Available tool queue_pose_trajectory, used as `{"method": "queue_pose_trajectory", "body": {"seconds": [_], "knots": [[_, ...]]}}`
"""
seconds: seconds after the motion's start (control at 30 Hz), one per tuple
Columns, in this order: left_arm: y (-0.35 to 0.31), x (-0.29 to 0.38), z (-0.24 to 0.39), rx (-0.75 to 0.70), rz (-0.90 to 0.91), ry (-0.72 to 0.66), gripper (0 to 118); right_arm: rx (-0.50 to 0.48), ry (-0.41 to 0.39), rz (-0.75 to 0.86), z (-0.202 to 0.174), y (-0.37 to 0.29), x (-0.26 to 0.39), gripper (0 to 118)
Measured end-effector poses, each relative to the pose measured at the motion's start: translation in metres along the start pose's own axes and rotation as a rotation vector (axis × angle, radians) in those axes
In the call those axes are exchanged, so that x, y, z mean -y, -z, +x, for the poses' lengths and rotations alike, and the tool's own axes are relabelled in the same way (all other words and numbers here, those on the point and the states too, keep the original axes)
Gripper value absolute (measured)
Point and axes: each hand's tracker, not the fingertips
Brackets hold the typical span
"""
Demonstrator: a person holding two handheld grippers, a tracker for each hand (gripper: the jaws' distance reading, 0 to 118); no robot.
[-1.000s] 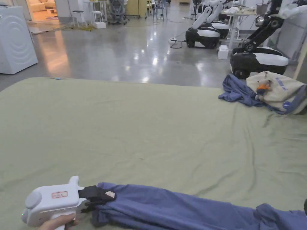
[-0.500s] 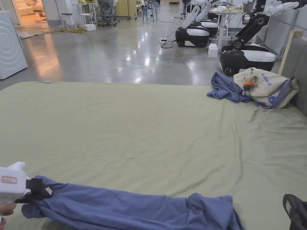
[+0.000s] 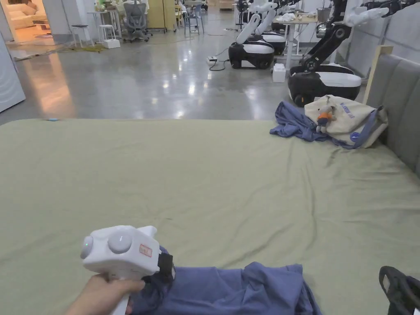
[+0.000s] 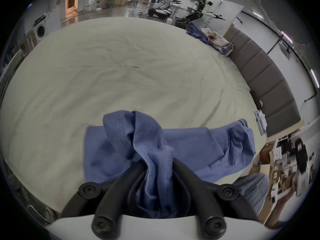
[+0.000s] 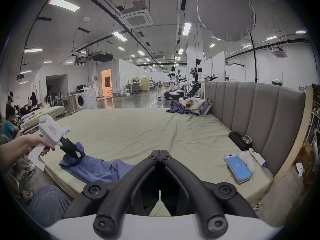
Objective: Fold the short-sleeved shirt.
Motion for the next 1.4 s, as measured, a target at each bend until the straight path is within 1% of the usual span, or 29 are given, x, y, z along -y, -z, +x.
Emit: {"method": "queue_pose_trajectory", "body": {"seconds": [0.03, 0.07, 0.1, 0.13, 0.17, 0.2, 0.23, 0.27, 0.3, 0.33, 0.37, 0.4, 0.47, 0.5, 0.53, 0.6, 0.7, 0.73, 0.8, 0.87, 0.9, 0.97, 1.0, 1.1, 1.13, 1.17, 1.3, 1.33, 1.4], "knots": [[0.0, 0.001, -0.001, 0.086, 0.0, -0.019, 95, 0.007, -0.006, -0.006, 0.002, -0.001, 0.0, 2], [0.0, 0.003, -0.005, 0.258, -0.012, -0.043, 114, 0.009, -0.008, -0.009, 0.004, -0.003, 0.0, 2], [-0.009, 0.012, -0.006, 0.432, 0.016, -0.074, 115, 0.011, -0.007, -0.008, 0.007, -0.004, 0.0, 2], [-0.017, 0.016, -0.011, 0.54, 0.047, -0.091, 115, 0.016, -0.005, -0.007, 0.008, -0.005, -0.001, 2], [-0.03, 0.02, -0.017, 0.579, 0.087, -0.108, 114, 0.021, -0.003, -0.005, 0.01, -0.006, -0.001, 2], [-0.043, 0.022, -0.023, 0.534, 0.138, -0.079, 114, 0.024, 0.002, -0.004, 0.011, -0.006, -0.001, 2], [-0.063, 0.029, -0.018, 0.419, 0.195, -0.021, 112, 0.023, 0.011, -0.003, 0.011, -0.006, -0.001, 2], [-0.073, 0.034, -0.024, 0.273, 0.262, 0.045, 90, 0.018, 0.021, -0.004, 0.011, -0.006, 0.0, 2], [-0.079, 0.041, -0.028, 0.102, 0.325, 0.098, 23, 0.014, 0.025, -0.008, 0.011, -0.006, 0.0, 2], [-0.074, 0.045, -0.028, -0.007, 0.339, 0.126, 0, 0.011, 0.026, -0.011, 0.01, -0.005, 0.0, 2], [-0.059, 0.049, -0.026, -0.017, 0.315, 0.194, 0, 0.007, 0.022, -0.014, 0.008, -0.005, 0.001, 2], [-0.053, 0.052, -0.03, 0.046, 0.382, 0.207, 0, 0.004, 0.013, -0.019, 0.006, -0.004, 0.002, 2], [-0.03, 0.042, -0.035, 0.143, 0.238, 0.15, 0, 0.001, 0.008, -0.027, 0.004, -0.003, 0.004, 2], [-0.019, 0.039, -0.029, 0.058, 0.219, 0.154, 0, -0.002, 0.009, -0.034, 0.003, -0.002, 0.004, 2], [0.013, 0.062, -0.023, 0.01, 0.24, 0.182, 0, 0.0, 0.011, -0.04, 0.001, -0.002, 0.005, 2], [0.04, 0.068, -0.016, 0.113, 0.245, 0.234, 0, 0.006, 0.014, -0.045, -0.001, -0.001, 0.005, 2], [0.057, 0.075, -0.001, 0.063, 0.284, 0.392, 0, 0.01, 0.01, -0.061, -0.003, 0.002, 0.007, 2], [0.058, 0.075, 0.0, 0.041, 0.288, 0.376, 0, 0.011, 0.009, -0.066, -0.004, 0.003, 0.007, 2], [0.053, 0.072, -0.014, 0.099, 0.289, 0.289, 0, 0.002, 0.007, -0.075, -0.007, 0.005, 0.007, 2], [0.031, 0.083, -0.011, 0.073, 0.373, 0.313, 0, -0.003, -0.003, -0.067, -0.013, 0.006, 0.006, 2], [0.006, 0.095, -0.01, 0.032, 0.509, 0.318, 0, 0.0, -0.013, -0.057, -0.016, 0.006, 0.004, 2], [-0.049, 0.118, -0.008, 0.052, 0.706, 0.258, 0, 0.017, -0.031, -0.011, -0.021, 0.002, 0.001, 2], [-0.075, 0.131, -0.003, 0.034, 0.794, 0.271, 0, 0.018, -0.034, 0.009, -0.022, 0.001, -0.001, 2], [-0.145, 0.183, 0.025, -0.161, 1.085, 0.331, 0, 0.078, -0.052, 0.097, -0.024, -0.007, -0.007, 2], [-0.161, 0.196, 0.034, -0.228, 1.137, 0.351, 0, 0.08, -0.05, 0.122, -0.023, -0.01, -0.009, 2], [-0.173, 0.207, 0.04, -0.243, 1.167, 0.376, 0, 0.098, -0.041, 0.146, -0.022, -0.013, -0.012, 2], [-0.203, 0.246, 0.055, -0.285, 1.28, 0.366, 0, 0.137, -0.003, 0.189, -0.017, -0.027, -0.02, 2], [-0.206, 0.251, 0.058, -0.319, 1.282, 0.366, 0, 0.136, -0.004, 0.188, -0.016, -0.03, -0.022, 2], [-0.205, 0.25, 0.054, -0.295, 1.231, 0.345, 0, 0.12, 0.021, 0.191, -0.012, -0.032, -0.022, 2]]}}
